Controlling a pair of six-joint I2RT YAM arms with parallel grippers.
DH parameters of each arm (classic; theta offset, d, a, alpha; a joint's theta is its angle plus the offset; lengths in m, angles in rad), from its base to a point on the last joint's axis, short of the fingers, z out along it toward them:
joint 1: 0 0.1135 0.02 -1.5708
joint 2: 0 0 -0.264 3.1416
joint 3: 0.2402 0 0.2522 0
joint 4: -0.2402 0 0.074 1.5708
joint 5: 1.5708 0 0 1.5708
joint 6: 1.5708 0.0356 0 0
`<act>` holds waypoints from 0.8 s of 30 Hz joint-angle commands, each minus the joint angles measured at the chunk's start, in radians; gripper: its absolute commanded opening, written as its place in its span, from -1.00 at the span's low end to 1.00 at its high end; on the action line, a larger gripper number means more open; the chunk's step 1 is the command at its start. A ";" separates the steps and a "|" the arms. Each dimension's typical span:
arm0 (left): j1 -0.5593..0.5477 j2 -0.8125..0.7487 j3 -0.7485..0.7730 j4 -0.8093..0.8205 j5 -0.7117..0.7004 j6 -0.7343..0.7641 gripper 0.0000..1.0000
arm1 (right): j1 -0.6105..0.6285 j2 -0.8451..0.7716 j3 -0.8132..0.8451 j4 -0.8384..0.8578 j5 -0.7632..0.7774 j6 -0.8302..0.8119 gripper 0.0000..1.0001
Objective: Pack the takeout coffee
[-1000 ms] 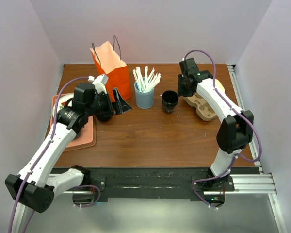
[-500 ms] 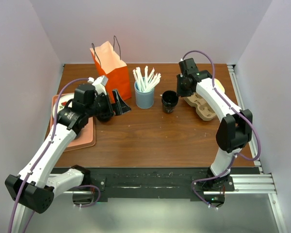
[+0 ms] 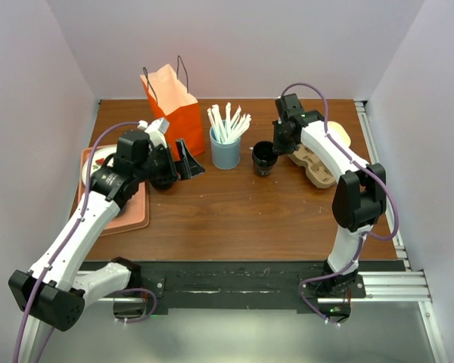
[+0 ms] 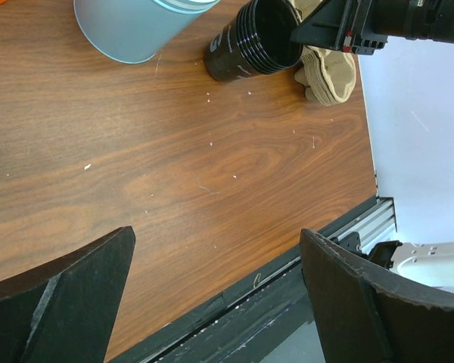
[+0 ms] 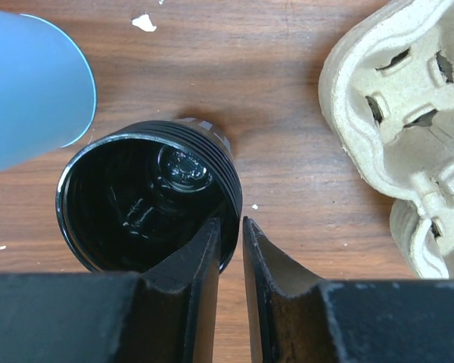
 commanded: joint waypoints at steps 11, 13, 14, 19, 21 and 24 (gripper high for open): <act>-0.007 0.013 0.013 0.027 0.001 0.017 0.90 | -0.003 0.015 0.087 -0.016 0.013 0.031 -0.58; -0.007 0.018 0.015 0.028 0.002 0.017 0.90 | -0.005 0.025 0.096 -0.028 0.021 0.031 -0.58; -0.007 0.021 0.016 0.028 0.004 0.016 0.90 | -0.003 0.028 0.106 -0.031 0.027 0.030 -0.58; -0.007 0.024 0.016 0.030 0.007 0.016 0.90 | -0.003 0.040 0.115 -0.048 0.035 0.030 -0.64; -0.007 0.022 0.016 0.028 0.007 0.016 0.90 | -0.005 0.046 0.116 -0.056 0.036 0.027 -0.67; -0.007 0.025 0.018 0.028 0.008 0.016 0.90 | -0.003 0.048 0.119 -0.064 0.049 0.025 -0.80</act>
